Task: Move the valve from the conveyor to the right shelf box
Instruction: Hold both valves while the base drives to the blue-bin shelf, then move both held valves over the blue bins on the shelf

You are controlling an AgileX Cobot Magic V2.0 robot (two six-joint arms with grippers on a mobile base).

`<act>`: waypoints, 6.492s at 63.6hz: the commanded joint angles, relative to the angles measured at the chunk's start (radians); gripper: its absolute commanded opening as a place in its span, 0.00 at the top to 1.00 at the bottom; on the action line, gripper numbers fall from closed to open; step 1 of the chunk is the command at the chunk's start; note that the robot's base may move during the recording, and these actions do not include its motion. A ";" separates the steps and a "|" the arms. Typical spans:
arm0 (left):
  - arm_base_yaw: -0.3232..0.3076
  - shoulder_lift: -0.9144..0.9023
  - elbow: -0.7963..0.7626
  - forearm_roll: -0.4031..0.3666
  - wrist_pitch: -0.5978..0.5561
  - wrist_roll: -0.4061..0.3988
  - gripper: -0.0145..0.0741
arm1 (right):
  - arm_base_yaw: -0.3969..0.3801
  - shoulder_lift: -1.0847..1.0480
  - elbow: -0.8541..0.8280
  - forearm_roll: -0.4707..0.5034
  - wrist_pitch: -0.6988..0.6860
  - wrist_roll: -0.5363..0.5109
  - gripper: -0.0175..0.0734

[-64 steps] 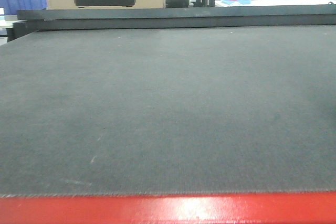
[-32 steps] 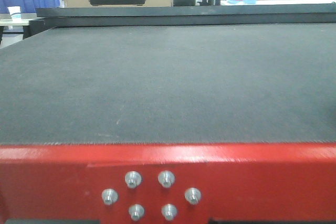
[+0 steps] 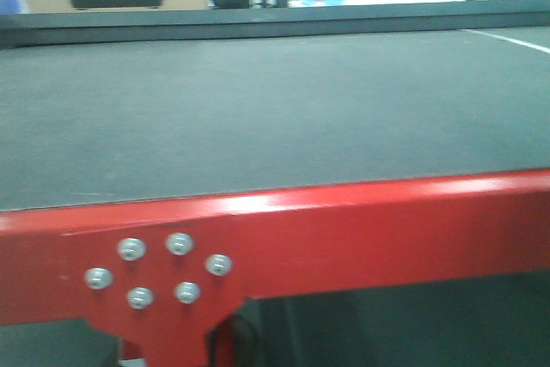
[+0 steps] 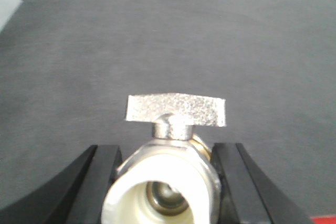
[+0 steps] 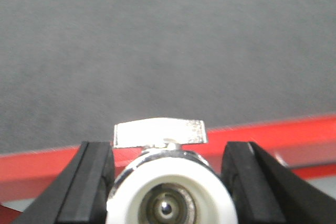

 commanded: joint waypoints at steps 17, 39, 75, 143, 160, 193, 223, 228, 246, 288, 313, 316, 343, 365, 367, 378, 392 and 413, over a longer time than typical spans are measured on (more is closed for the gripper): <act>0.002 -0.007 -0.005 0.007 -0.049 -0.010 0.96 | -0.003 -0.012 -0.010 -0.006 -0.067 -0.005 0.99; 0.002 -0.007 -0.005 0.007 -0.049 -0.010 0.96 | -0.003 -0.012 -0.010 -0.006 -0.067 -0.005 0.99; 0.002 -0.007 -0.005 0.007 -0.049 -0.010 0.96 | -0.003 -0.012 -0.010 -0.006 -0.067 -0.005 0.99; 0.002 -0.007 -0.005 0.007 -0.049 -0.010 0.96 | -0.003 -0.012 -0.010 -0.006 -0.067 -0.005 0.99; 0.002 -0.007 -0.005 0.007 -0.049 -0.010 0.96 | -0.003 -0.012 -0.010 -0.006 -0.067 -0.005 0.99; 0.002 -0.007 -0.005 0.007 -0.049 -0.010 0.96 | -0.003 -0.012 -0.010 -0.006 -0.067 -0.005 0.99; 0.002 -0.007 -0.005 0.007 -0.049 -0.010 0.96 | -0.003 -0.012 -0.010 -0.006 -0.067 -0.005 0.99; 0.002 -0.007 -0.005 0.007 -0.049 -0.010 0.96 | -0.003 -0.012 -0.010 -0.006 -0.067 -0.005 0.99; 0.002 -0.007 -0.005 0.007 -0.049 -0.010 0.96 | -0.003 -0.012 -0.010 -0.006 -0.067 -0.005 0.99; 0.002 -0.007 -0.005 0.007 -0.049 -0.010 0.96 | -0.003 -0.012 -0.010 -0.006 -0.067 -0.005 0.99; 0.002 -0.007 -0.005 0.007 -0.049 -0.010 0.96 | -0.003 -0.012 -0.010 -0.006 -0.067 -0.005 0.99; 0.002 -0.007 -0.005 0.007 -0.049 -0.010 0.96 | -0.003 -0.012 -0.010 -0.006 -0.067 -0.005 0.99; 0.002 -0.007 -0.005 0.007 -0.049 -0.010 0.96 | -0.003 -0.012 -0.010 -0.006 -0.067 -0.005 0.99; 0.002 -0.007 -0.005 0.007 -0.049 -0.010 0.96 | -0.003 -0.012 -0.010 -0.006 -0.067 -0.005 0.99; 0.002 -0.007 -0.005 0.007 -0.049 -0.010 0.96 | -0.003 -0.012 -0.010 -0.006 -0.067 -0.005 0.99; 0.002 -0.007 -0.005 0.007 -0.049 -0.010 0.96 | -0.003 -0.012 -0.010 -0.006 -0.067 -0.005 0.99; 0.002 -0.007 -0.005 0.007 -0.049 -0.010 0.96 | -0.003 -0.012 -0.010 -0.006 -0.067 -0.005 0.99; 0.002 -0.007 -0.005 0.007 -0.049 -0.010 0.96 | -0.003 -0.012 -0.010 -0.006 -0.067 -0.005 0.99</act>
